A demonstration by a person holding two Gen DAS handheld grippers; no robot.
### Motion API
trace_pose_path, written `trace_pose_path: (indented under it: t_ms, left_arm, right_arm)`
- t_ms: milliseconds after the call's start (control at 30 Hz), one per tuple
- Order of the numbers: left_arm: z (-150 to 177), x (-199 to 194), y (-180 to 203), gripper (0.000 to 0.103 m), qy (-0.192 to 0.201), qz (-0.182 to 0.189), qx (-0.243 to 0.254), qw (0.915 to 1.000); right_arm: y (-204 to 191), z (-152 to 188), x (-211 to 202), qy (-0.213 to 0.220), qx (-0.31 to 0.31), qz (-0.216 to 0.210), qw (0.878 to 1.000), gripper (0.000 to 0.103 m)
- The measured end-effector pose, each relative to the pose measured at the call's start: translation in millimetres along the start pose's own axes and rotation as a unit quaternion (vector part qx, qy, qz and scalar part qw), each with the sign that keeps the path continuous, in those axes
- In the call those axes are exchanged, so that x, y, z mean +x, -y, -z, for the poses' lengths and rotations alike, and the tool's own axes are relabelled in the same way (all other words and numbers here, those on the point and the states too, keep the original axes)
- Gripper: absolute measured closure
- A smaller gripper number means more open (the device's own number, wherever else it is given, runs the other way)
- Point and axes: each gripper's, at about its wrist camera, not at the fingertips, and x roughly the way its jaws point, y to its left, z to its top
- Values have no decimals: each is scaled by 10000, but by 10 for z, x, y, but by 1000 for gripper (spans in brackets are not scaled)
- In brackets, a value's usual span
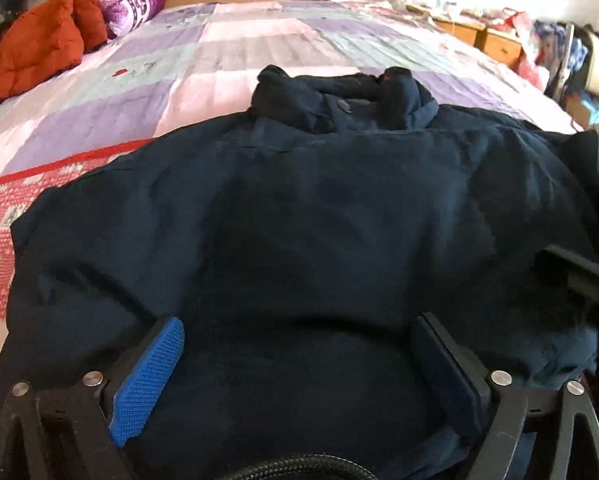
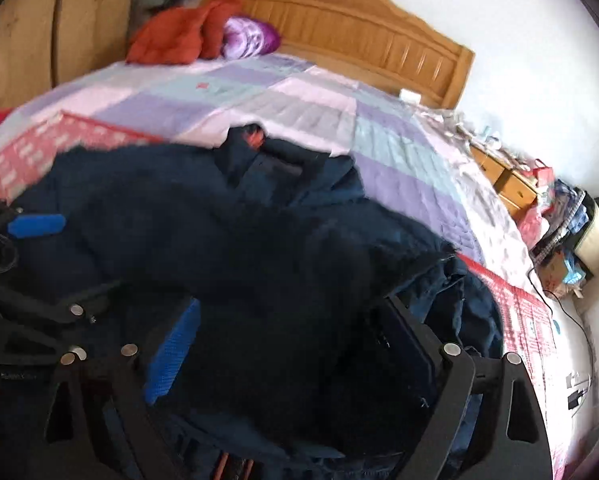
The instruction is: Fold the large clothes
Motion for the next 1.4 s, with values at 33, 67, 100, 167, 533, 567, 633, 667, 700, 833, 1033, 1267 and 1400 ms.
trace_pose_path:
  t_ms: [33,67,100,167,533,567,633,667,700,833,1033,1267,1400]
  left_arm:
    - [-3,-12,-40,8,-1,-91,84,9999]
    - [-10,-25,-83,8,-5,-141,115,9998]
    - [-14,-34,-189,8,-32,-209,96,9997]
    - [-68,2,-434,7,-114,-340,-82,9993]
    - [86,-290,-812,5,-250,-182,-900,9955]
    - [80,-344,-745,5,-176,-58,-890,9959]
    - [71,-431,-565,5,-63,141,-797,9967]
    - [47,-423,-429,5,-64,250,-690,9973]
    - [34,-390,-268,5,-108,305,-547,9980]
    - [-100,-302,-57,5,-71,337,-575,9977]
    - [-717,-107,-498,5,234,-58,-1102,9936]
    - [-781,703,-1148,2,-948,-683,-1351,9839]
    - [-662,745,-1340,2,-915,-447,-1270,9867]
  right_arm:
    - [116,77,96,-132,-45,214,9997,9]
    - [344,178,208,-353,203,178,9990,8]
    - [571,270,298,-559,607,34,9966,8]
    - [1061,477,388,-814,1446,-260,9858,4]
    - [1253,694,-284,-316,1752,77,9840,4]
    - [1229,696,-412,-196,1742,176,9844,4]
    - [1036,659,-581,-14,1680,37,9858,4]
    - [905,631,-617,11,1575,-119,9874,4]
    - [715,601,-637,-2,1357,-305,9903,4]
    - [40,368,-585,48,644,-803,9947,4]
    - [163,-351,-224,250,1111,-924,9892,4]
    - [360,-426,689,-937,875,-706,9892,4]
    - [725,-232,675,-754,1121,-722,9882,5]
